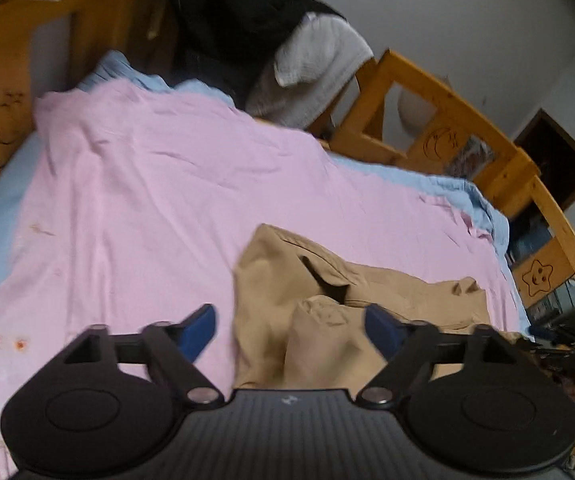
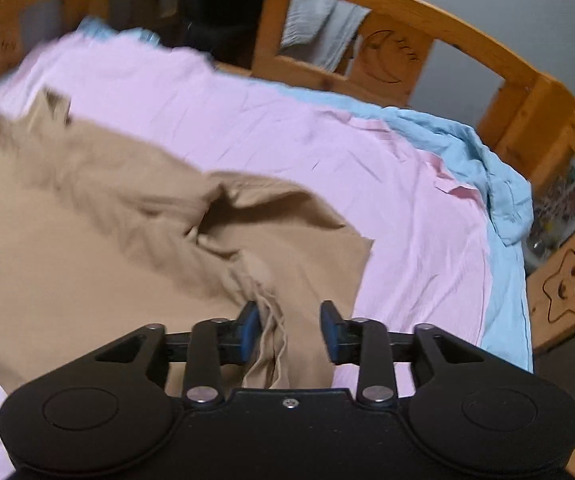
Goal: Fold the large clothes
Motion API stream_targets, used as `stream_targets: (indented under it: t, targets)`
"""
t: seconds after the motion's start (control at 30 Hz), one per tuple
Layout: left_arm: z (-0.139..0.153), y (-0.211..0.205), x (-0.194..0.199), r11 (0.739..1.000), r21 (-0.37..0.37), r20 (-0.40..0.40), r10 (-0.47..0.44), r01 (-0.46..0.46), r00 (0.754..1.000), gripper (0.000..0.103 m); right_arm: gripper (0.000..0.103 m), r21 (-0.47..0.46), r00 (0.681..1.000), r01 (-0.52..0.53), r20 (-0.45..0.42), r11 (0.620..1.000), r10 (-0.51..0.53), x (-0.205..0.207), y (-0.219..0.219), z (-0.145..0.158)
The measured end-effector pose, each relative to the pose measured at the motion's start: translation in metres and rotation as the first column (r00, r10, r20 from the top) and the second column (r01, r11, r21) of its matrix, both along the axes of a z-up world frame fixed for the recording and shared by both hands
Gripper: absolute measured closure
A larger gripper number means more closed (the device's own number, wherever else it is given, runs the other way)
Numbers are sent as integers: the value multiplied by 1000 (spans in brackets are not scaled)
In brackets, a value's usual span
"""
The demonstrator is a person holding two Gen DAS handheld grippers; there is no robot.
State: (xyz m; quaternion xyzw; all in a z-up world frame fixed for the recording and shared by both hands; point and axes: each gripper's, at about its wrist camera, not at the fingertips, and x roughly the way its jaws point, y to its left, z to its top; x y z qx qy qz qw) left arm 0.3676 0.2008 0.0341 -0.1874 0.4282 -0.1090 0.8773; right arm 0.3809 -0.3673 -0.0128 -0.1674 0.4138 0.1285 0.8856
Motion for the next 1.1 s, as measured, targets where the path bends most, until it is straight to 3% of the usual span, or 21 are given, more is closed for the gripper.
stream_targets:
  t: [0.1,0.13,0.2,0.33,0.43,0.5,0.57,0.63,0.77,0.83,0.87,0.93,1.0,1.03,1.1]
  targets:
    - [-15,0,-13,999,23,-26,-23,24,999,13,22,73,998,43,37,996,-46,-8,-21,18]
    - [-23,1,-17,999,26,-53,-22,23,998,13,16,105,996,63,55,992,-69,-12,-31,25]
    - [-42,4,-29,1000,26,-107,-4,7,994,13,12,180,994,87,50,980,-98,-19,-51,34]
    - [-72,12,-51,999,-11,-184,31,-34,982,23,5,308,984,168,12,936,-180,-44,-88,42]
    - [-83,15,-56,999,-34,-207,34,-42,978,25,3,453,961,271,-84,849,-262,-48,-121,43]
    - [-85,15,-57,998,-35,-207,36,-45,978,25,3,484,952,301,-105,822,-287,-49,-132,47]
    - [-86,14,-57,998,-53,-199,32,-44,979,26,3,475,965,259,-90,841,-246,-56,-134,53]
    - [-86,13,-56,998,-52,-187,30,-41,982,28,2,454,986,168,-93,875,-140,-71,-127,57]
    - [-93,11,-52,996,-51,-196,66,-77,978,41,3,262,991,-64,-97,963,92,-106,-93,46]
    - [-97,9,-50,994,-62,-198,74,-88,977,57,17,130,981,-156,-99,979,169,-118,-72,32]
    - [-96,7,-51,995,-61,-182,66,-79,981,60,25,94,979,-174,-94,980,183,-121,-65,25]
    - [-91,-1,-57,999,-8,-128,49,-50,991,80,70,96,984,-144,-87,985,153,-118,-60,17]
    - [-80,-5,-70,998,39,-42,58,-57,997,96,84,117,996,-67,-50,991,73,-110,-64,18]
    - [-75,-7,-76,997,44,-12,66,-65,998,100,95,122,1000,-26,-12,992,28,-105,-67,22]
    - [-65,-9,-88,994,63,41,82,-85,996,100,96,124,995,76,50,989,-83,-91,-74,31]
